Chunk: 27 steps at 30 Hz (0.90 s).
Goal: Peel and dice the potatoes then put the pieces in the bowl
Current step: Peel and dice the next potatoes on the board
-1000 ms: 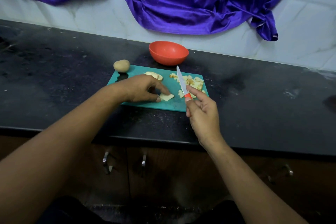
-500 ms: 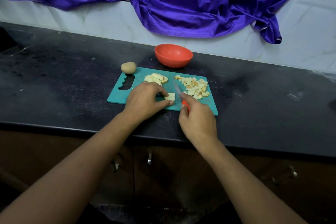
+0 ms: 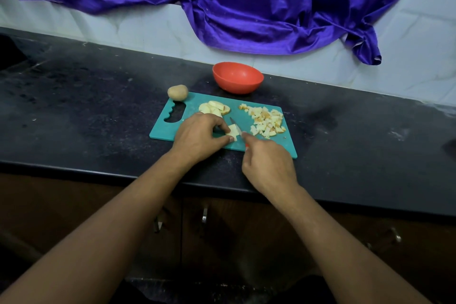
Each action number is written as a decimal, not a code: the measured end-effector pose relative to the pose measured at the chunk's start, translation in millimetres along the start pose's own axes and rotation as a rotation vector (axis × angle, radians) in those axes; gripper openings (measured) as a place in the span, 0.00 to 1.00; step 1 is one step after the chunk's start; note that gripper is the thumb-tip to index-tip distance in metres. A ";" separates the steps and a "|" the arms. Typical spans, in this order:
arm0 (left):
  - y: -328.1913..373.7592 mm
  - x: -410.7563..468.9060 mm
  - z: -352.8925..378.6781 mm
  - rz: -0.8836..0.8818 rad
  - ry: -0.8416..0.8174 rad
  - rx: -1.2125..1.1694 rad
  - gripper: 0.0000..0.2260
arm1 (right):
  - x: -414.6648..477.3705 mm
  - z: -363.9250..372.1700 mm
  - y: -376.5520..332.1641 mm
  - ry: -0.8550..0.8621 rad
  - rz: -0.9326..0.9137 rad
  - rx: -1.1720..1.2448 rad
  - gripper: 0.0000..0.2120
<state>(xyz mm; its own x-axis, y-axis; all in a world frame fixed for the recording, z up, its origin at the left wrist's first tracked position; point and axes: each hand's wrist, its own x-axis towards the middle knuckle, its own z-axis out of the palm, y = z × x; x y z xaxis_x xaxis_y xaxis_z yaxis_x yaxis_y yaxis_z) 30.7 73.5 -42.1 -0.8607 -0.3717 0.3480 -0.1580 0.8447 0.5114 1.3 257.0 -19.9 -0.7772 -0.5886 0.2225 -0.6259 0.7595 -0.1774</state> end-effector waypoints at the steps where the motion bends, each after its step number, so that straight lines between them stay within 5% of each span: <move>1: 1.4 -0.3 0.4 -0.008 0.011 0.006 0.11 | 0.9 -0.4 1.2 -0.001 -0.015 -0.001 0.23; 27: 3.2 -1.2 1.5 -0.041 0.024 -0.037 0.12 | -2.0 -9.5 1.2 0.042 0.032 0.117 0.22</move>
<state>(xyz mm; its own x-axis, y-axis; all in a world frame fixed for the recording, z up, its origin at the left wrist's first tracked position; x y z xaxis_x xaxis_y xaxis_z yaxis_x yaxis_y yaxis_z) 30.5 77.3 -42.1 -0.8419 -0.4150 0.3449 -0.1742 0.8140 0.5542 2.8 261.7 -11.5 -0.7951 -0.5504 0.2548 -0.6059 0.7388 -0.2950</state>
